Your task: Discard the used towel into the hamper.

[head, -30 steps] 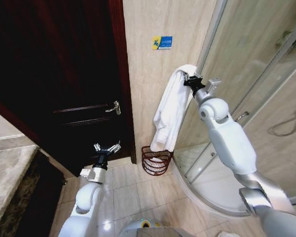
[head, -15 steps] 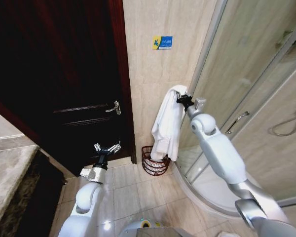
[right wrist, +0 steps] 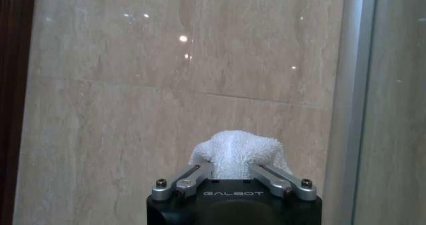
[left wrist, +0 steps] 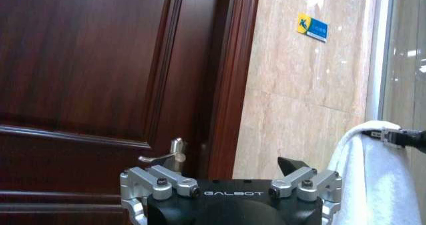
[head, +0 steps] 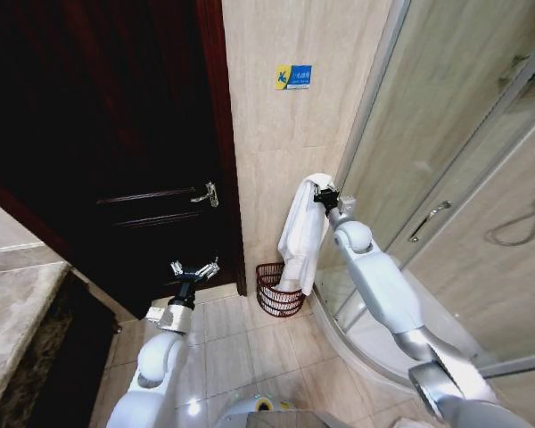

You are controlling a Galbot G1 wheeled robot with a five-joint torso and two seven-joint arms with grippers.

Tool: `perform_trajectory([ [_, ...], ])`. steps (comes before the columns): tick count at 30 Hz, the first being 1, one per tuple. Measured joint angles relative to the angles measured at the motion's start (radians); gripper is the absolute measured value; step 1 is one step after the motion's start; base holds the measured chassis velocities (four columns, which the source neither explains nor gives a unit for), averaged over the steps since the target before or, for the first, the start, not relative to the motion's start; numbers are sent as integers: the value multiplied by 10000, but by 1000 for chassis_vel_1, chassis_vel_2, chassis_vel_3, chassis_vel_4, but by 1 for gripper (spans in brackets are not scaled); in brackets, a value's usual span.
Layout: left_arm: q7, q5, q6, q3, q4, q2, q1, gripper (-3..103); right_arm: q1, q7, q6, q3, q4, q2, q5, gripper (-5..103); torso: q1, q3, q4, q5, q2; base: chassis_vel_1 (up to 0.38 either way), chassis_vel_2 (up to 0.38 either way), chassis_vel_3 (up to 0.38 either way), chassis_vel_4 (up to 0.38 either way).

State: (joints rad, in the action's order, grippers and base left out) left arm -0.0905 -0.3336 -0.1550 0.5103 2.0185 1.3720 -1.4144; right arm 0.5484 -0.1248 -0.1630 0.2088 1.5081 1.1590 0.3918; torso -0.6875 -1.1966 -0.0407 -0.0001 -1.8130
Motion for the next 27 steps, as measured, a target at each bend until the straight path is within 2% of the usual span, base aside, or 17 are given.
perform_trajectory([
  [19, -43, -24, 12, -25, 59, -31, 19, 100, 616, 85, -8, 375, 525, -54, -85, 7, 3, 1, 1, 3, -1, -13, 10, 12, -11],
  [27, -58, 10, 8, -20, 6, 72, 83, 100, 1156, -6, -199, 547, 1194, -374, -242, 7, -5, 0, -3, 4, 1, -41, 42, 40, -44],
])
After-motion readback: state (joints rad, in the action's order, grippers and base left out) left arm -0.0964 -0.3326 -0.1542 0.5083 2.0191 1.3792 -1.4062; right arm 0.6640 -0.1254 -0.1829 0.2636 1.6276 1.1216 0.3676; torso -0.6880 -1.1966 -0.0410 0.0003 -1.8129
